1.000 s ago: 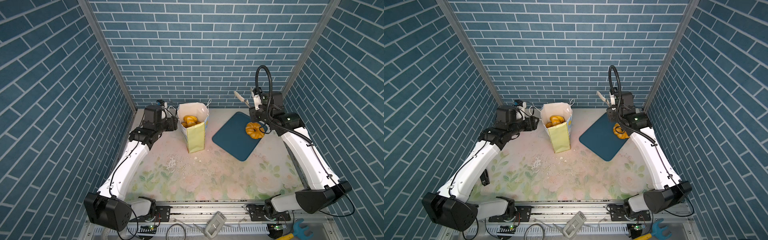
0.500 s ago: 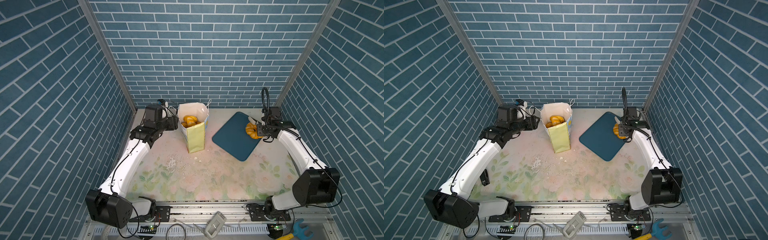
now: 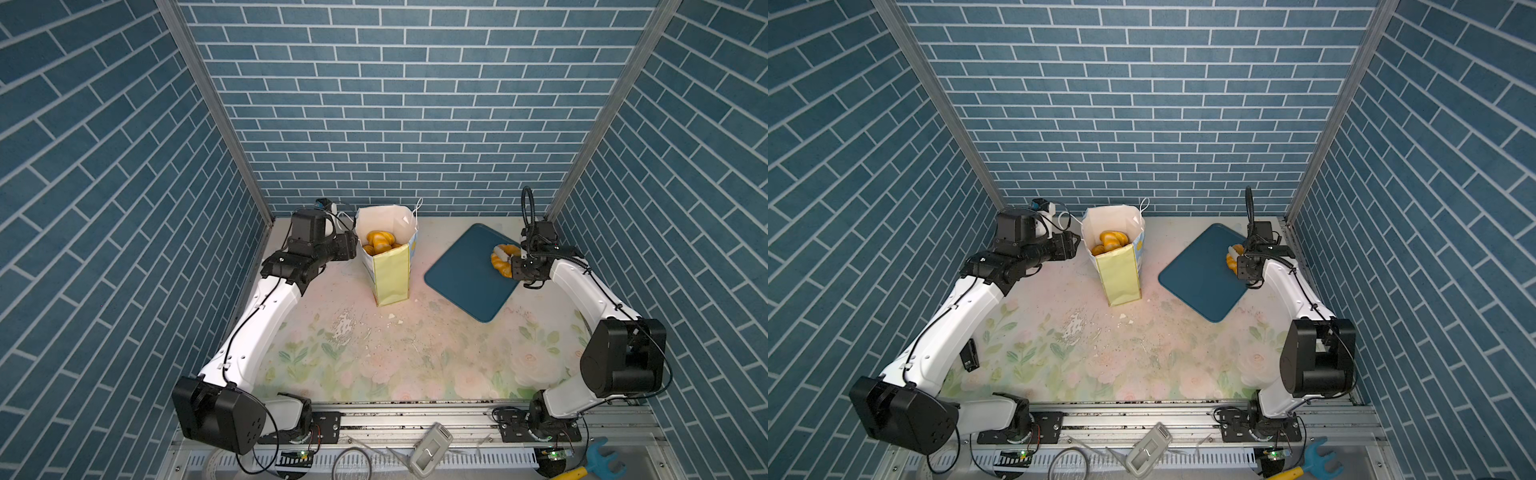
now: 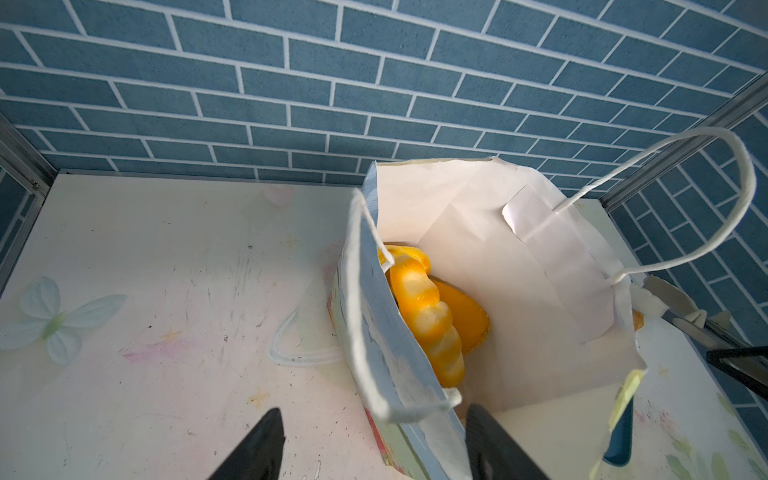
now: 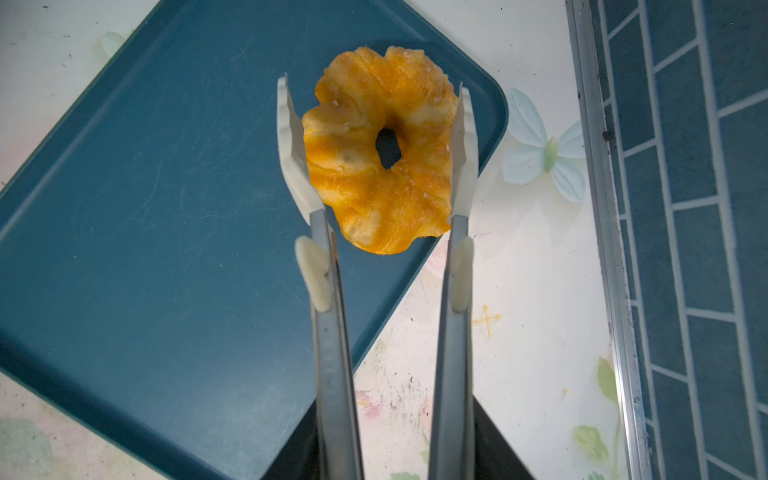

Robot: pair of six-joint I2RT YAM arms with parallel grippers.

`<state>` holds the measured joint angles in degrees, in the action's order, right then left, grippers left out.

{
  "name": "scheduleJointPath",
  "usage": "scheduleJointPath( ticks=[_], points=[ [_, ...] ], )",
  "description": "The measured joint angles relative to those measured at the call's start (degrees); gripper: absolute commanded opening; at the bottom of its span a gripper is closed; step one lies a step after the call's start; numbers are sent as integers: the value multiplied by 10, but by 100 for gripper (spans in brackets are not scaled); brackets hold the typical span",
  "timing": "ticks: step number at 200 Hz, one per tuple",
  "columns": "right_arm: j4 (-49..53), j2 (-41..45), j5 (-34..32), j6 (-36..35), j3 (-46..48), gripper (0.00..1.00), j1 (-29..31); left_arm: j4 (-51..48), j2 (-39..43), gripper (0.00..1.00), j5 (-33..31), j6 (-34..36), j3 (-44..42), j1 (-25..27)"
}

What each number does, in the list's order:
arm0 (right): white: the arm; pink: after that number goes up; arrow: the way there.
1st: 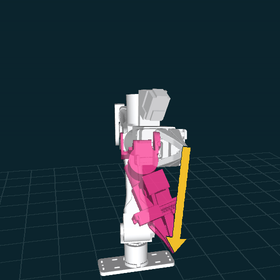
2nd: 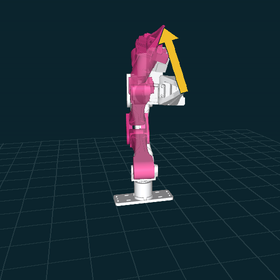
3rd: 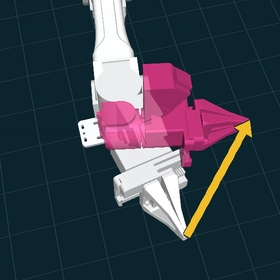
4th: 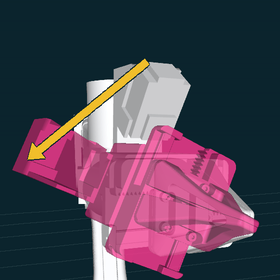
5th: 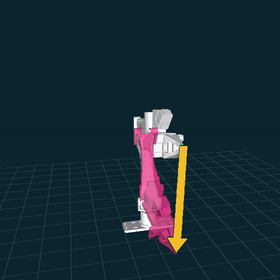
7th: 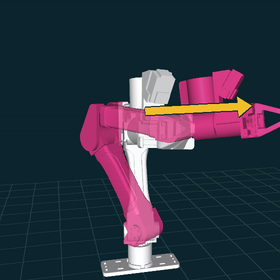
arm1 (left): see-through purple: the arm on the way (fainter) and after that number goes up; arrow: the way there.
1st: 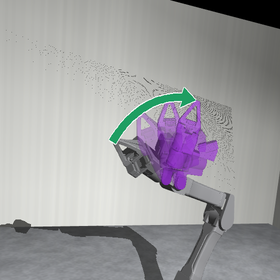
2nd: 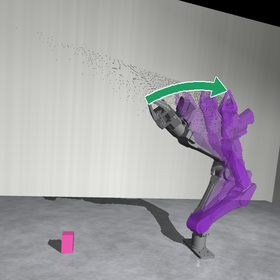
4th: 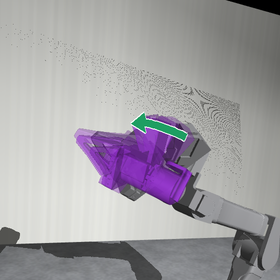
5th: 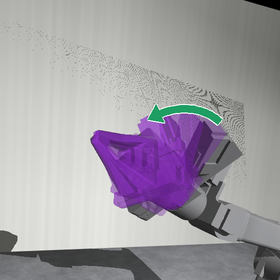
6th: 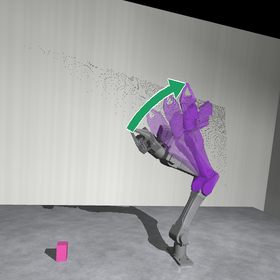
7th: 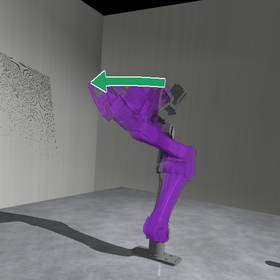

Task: Place the fake bread into the paper bag
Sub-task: 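Lower the right tongs onto the ring bun and pinch it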

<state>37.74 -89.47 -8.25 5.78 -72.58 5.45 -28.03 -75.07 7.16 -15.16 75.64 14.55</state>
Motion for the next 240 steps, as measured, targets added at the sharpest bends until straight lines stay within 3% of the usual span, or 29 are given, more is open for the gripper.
scheduleJointPath(
  ticks=[101, 141, 187, 240],
  points=[
    [7, -69, 86, -18, -20, 42, 4, 1, 0, 71, 0, 2, -2, 0],
    [23, -78, 92, -33, -24, 40, 33, 1, 0, 71, 0, 2, -2, 0],
    [42, -78, 77, -43, -31, 44, 79, 1, 0, 71, 0, 2, -2, 0],
    [49, -94, 52, -50, -44, 46, 85, 1, 0, 71, -1, 2, -2, 0]
  ],
)
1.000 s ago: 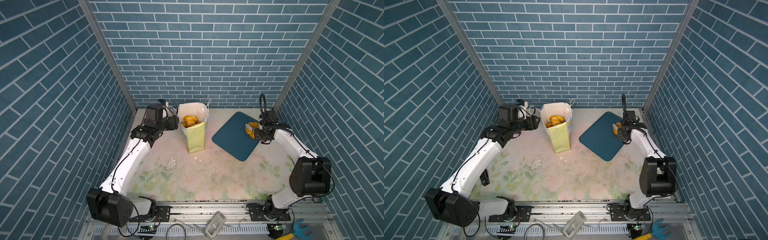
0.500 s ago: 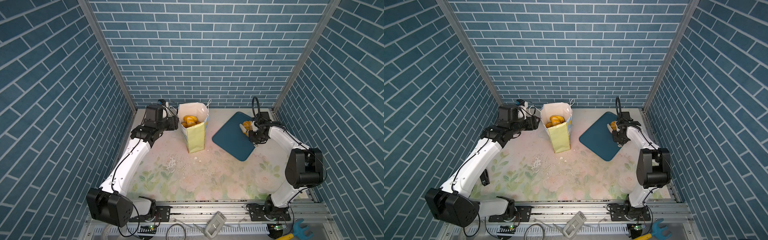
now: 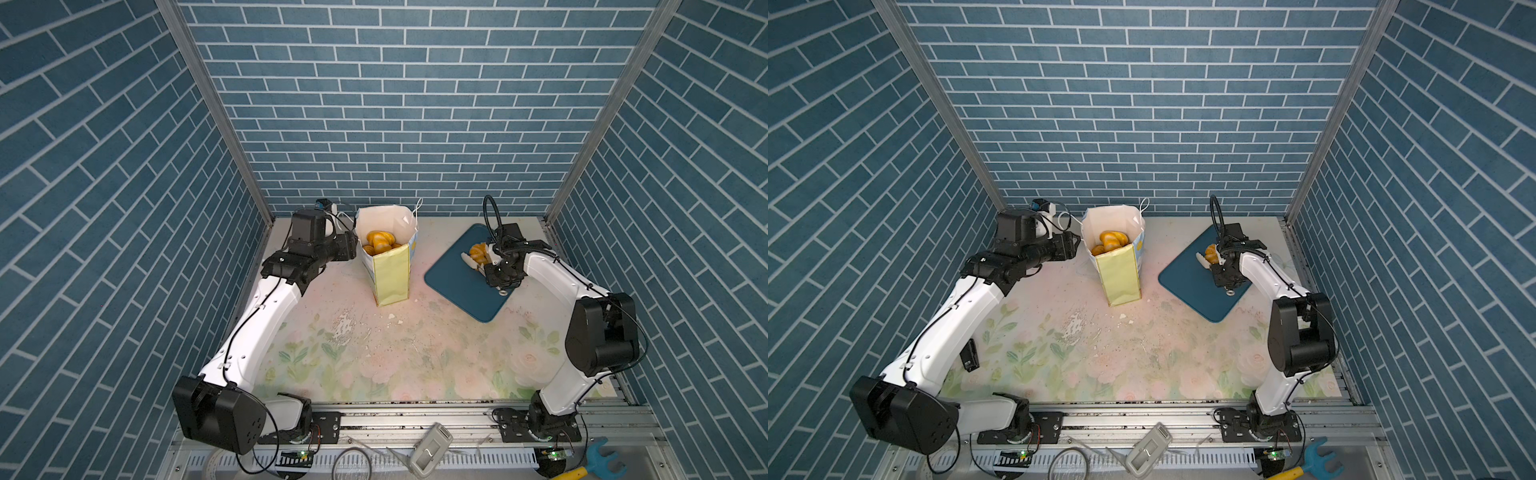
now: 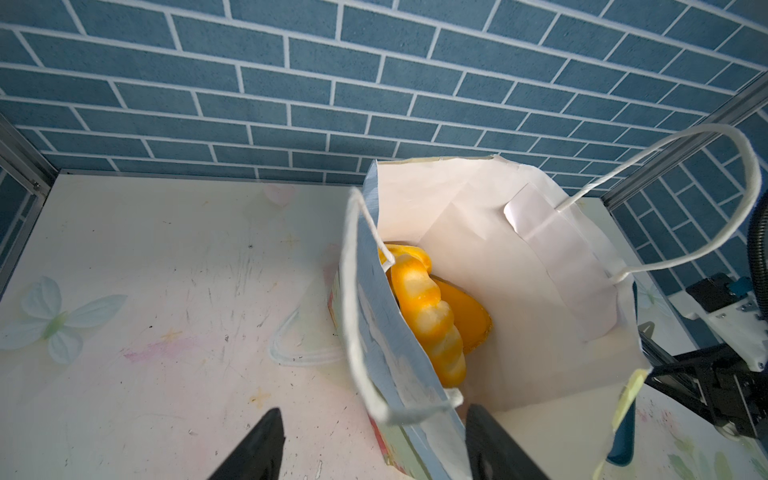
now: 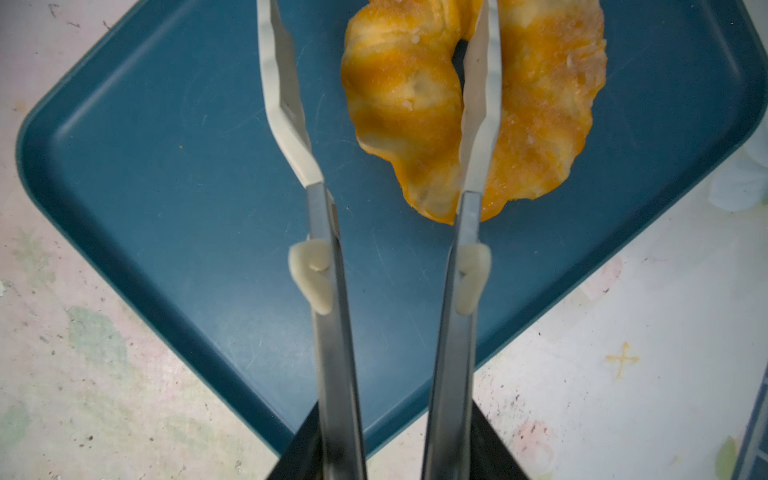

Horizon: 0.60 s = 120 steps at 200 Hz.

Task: Place the fake bread into the paper bag
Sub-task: 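Lower the right tongs onto the ring bun and pinch it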

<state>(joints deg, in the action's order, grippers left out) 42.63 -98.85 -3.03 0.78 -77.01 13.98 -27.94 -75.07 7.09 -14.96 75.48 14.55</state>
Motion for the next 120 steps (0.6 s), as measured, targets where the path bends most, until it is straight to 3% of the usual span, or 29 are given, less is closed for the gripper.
scheduleJointPath(
  ticks=[84, 120],
  points=[
    [11, -30, -37, -21, -24, 43, 14, 0, 0, 71, -2, 0, 0, 0],
    [20, -37, -62, -32, -31, 38, 20, 0, 0, 71, -2, 0, 0, 0]
  ],
)
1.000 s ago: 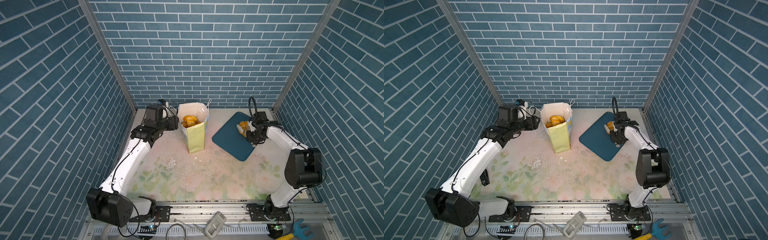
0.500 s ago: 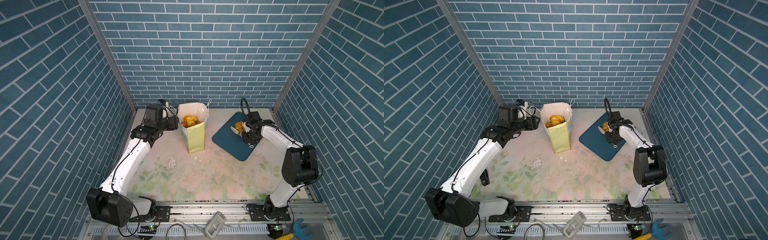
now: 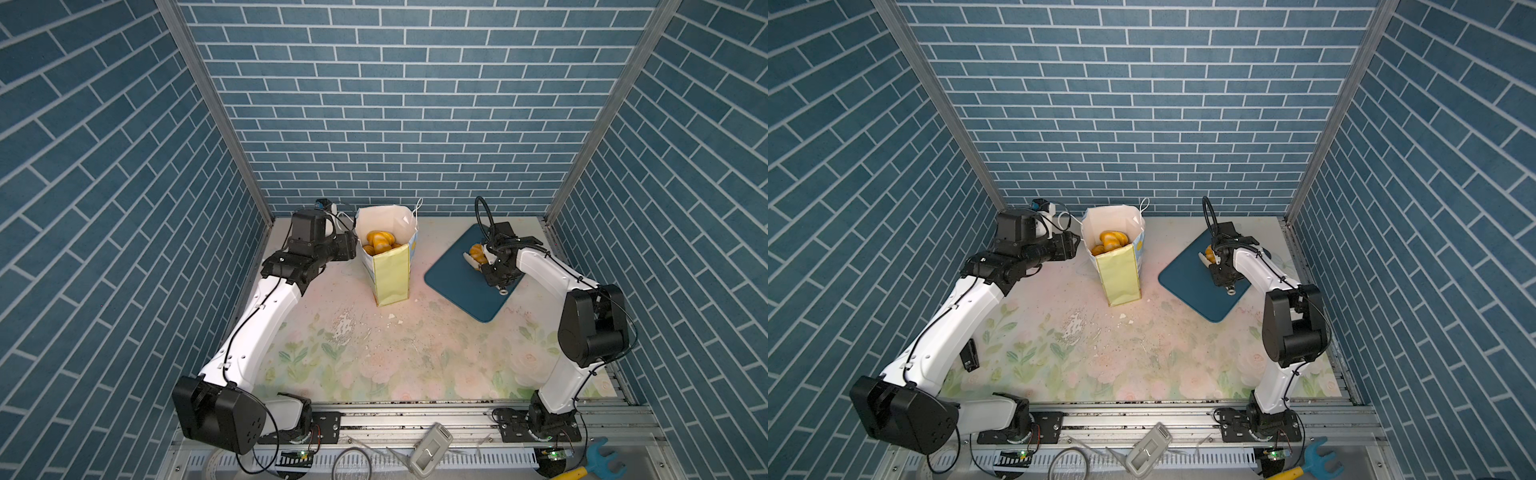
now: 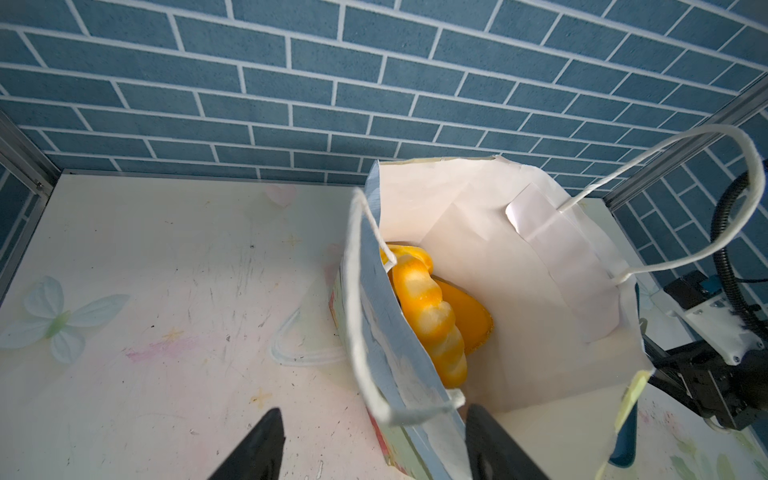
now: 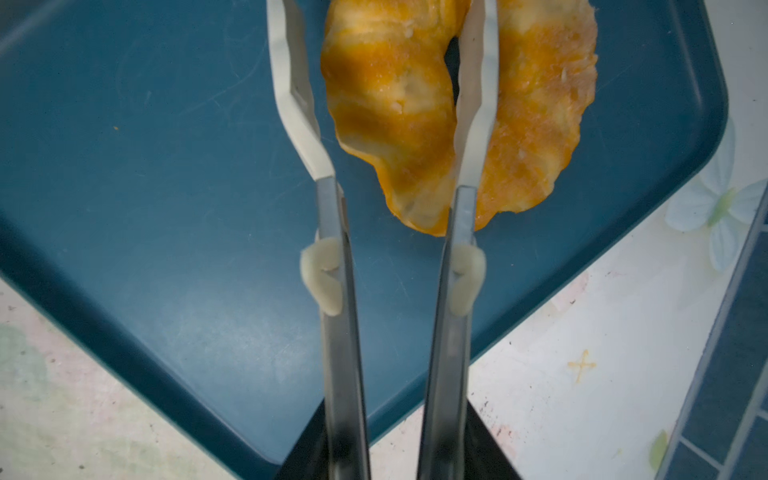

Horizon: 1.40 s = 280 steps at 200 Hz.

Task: Place the fake bread into the paper bag
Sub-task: 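Lower the right tongs onto the ring bun and pinch it, then lift the ring bun with the right tongs toward the bag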

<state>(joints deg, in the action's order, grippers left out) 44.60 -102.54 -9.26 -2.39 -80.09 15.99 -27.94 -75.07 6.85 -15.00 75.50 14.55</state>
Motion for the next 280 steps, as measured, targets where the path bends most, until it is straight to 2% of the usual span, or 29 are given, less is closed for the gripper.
scheduleJointPath(
  ticks=[55, 93, 171, 280],
  points=[
    [4, -2, -19, -9, 0, 26, 7, 0, 0, 71, 0, 0, 0, 0],
    [7, 17, -9, -8, 0, 19, 11, 0, 0, 71, 0, 0, 0, 0],
    [10, 129, 55, 26, 1, 15, 16, 0, 0, 70, 0, -6, 0, 0],
    [17, 202, 109, 56, 37, 13, 20, 4, 2, 71, 4, -13, 0, 0]
  ],
)
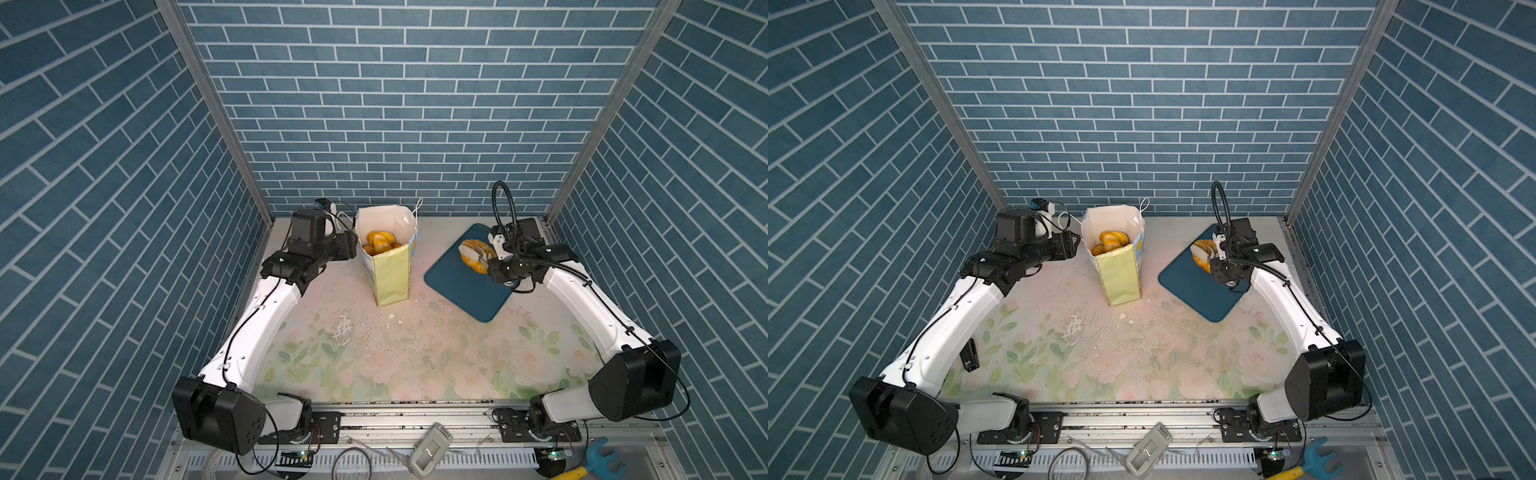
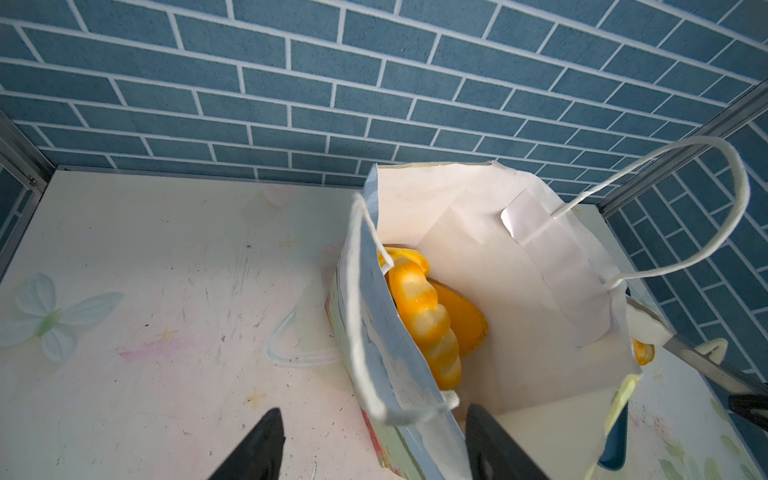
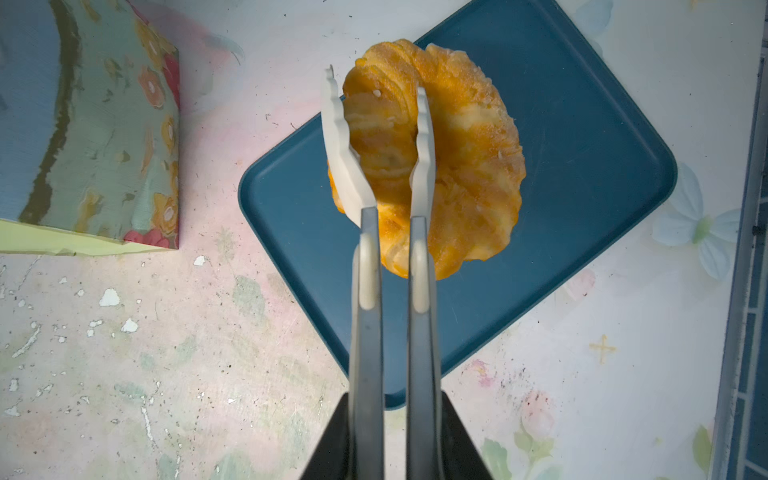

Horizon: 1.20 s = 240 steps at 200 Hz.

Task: Place the fake bread into the paper bag
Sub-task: 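Lift the ring bun with the right tongs toward the bag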

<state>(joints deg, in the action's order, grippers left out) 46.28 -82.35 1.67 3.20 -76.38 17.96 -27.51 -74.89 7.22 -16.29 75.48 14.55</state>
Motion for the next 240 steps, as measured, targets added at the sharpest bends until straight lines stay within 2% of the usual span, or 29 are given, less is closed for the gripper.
scheduleJointPath(
  ticks=[184, 240],
  points=[
    [28, 84, 12, 16, 9, 9, 7, 4, 10, 71, 8, -9, -13, 0],
    [57, 85, 30, 13, -81, 9, 24, 4, 8, 71, 10, -9, -13, 0]
  ],
)
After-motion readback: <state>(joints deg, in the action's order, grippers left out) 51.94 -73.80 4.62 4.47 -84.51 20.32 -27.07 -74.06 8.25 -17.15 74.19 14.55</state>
